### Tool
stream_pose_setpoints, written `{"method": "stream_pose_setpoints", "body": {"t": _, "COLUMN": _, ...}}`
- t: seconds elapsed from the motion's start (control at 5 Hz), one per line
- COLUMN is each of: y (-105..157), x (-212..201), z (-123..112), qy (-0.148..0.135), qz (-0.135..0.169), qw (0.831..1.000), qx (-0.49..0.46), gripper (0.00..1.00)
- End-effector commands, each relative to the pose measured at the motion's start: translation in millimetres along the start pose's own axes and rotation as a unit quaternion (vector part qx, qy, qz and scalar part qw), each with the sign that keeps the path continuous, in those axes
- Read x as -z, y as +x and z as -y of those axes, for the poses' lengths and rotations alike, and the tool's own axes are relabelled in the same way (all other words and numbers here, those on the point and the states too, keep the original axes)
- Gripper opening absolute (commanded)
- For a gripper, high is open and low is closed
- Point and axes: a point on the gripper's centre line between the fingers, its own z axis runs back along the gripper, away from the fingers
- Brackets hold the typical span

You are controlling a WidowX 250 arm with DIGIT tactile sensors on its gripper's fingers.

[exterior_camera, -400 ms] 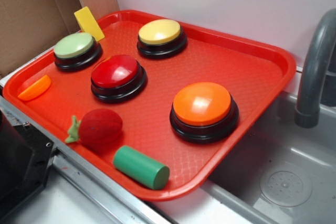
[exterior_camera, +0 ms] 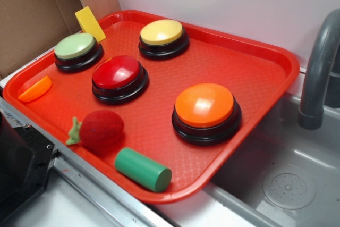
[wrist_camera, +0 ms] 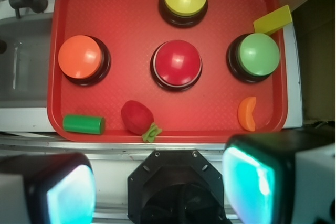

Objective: Push the orange button.

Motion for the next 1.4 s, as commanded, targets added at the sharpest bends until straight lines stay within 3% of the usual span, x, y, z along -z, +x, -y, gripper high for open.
{"method": "stream_pose_setpoints", "body": {"t": 0.0, "y": 77.4, "x": 54.0, "z": 68.5, "qy": 0.105, "qz": 0.007, "qw": 0.968, "qx": 0.229, "gripper": 1.0}}
{"method": "stream_pose_setpoints", "body": {"t": 0.2, "y": 97.7, "x": 76.5, "z": 100.4, "qy": 0.115, "qz": 0.038, "qw": 0.945, "qx": 0.305, "gripper": 1.0}}
{"method": "stream_pose_setpoints", "body": {"t": 0.4, "y": 113.8, "x": 101.9, "z": 118.3, "qy": 0.07, "qz": 0.048, "qw": 0.929, "qx": 0.36, "gripper": 1.0}}
{"method": "stream_pose_setpoints", "body": {"t": 0.8, "y": 107.1, "x": 161.7, "z": 121.6, "qy": -0.051, "qz": 0.031, "qw": 0.94, "qx": 0.336, "gripper": 1.0}}
{"method": "stream_pose_setpoints", "body": {"t": 1.0, "y": 94.8, "x": 180.7, "z": 132.1, "qy": -0.038, "qz": -0.014, "qw": 0.937, "qx": 0.348, "gripper": 1.0}}
{"method": "stream_pose_setpoints", "body": {"t": 1.2, "y": 90.7, "x": 194.7, "z": 136.9, "qy": -0.021, "qz": -0.035, "qw": 0.926, "qx": 0.375, "gripper": 1.0}}
